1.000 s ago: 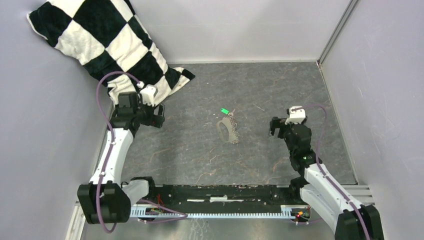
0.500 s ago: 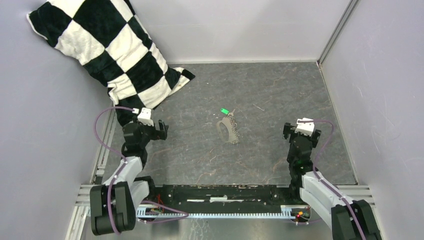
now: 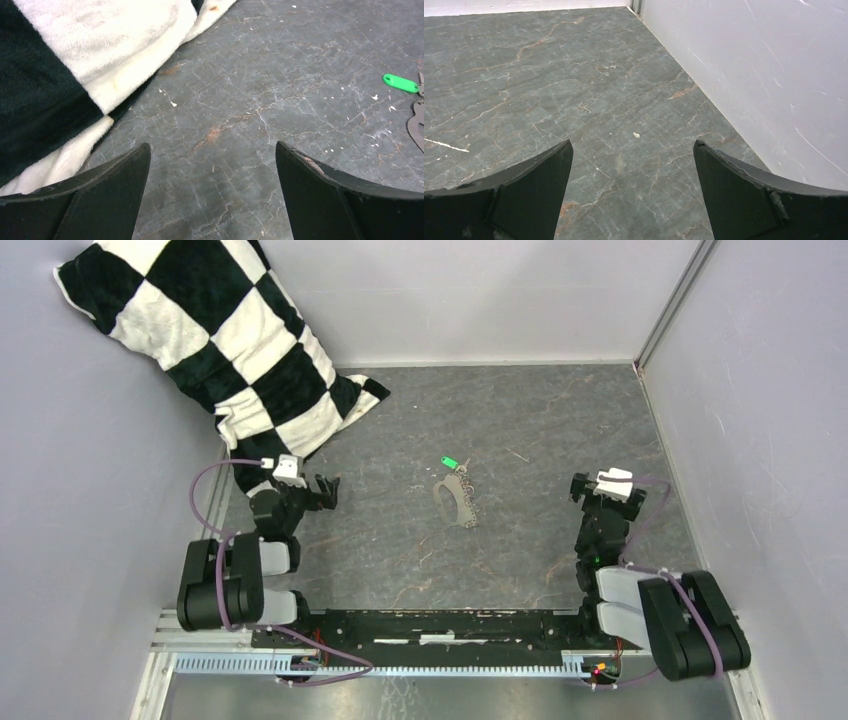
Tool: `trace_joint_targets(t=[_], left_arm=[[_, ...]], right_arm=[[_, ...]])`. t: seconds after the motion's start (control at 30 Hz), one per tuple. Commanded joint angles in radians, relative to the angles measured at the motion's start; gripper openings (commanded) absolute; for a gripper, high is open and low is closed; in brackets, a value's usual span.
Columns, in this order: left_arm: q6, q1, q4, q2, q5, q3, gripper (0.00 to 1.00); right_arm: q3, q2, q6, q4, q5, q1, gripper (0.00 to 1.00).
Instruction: Put the keys on the keyring
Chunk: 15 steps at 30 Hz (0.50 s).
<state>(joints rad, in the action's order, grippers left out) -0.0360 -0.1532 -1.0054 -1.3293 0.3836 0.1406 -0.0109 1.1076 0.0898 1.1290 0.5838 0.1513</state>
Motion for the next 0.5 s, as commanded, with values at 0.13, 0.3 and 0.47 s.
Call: trace_joint_targets(t=[0.13,0.3,0.47], left_arm=[[-0.003,0.030,-0.459,-0.209,-0.059,-0.039,1.00],[0.024,0.085,-0.236,-0.220,-0.153,0.082,1.00],[0.026,0.096,-0.250,-0.215,-0.166,0.072,1.00]], right_arm=[[0.185,0.296,0.102,0.504,-0.196,-0.009,0.98],[0.085,0.272,0.068,0.258,-0.144,-0.010,0.98],[0.090,0.267,0.070,0.265,-0.152,-0.015,0.98]])
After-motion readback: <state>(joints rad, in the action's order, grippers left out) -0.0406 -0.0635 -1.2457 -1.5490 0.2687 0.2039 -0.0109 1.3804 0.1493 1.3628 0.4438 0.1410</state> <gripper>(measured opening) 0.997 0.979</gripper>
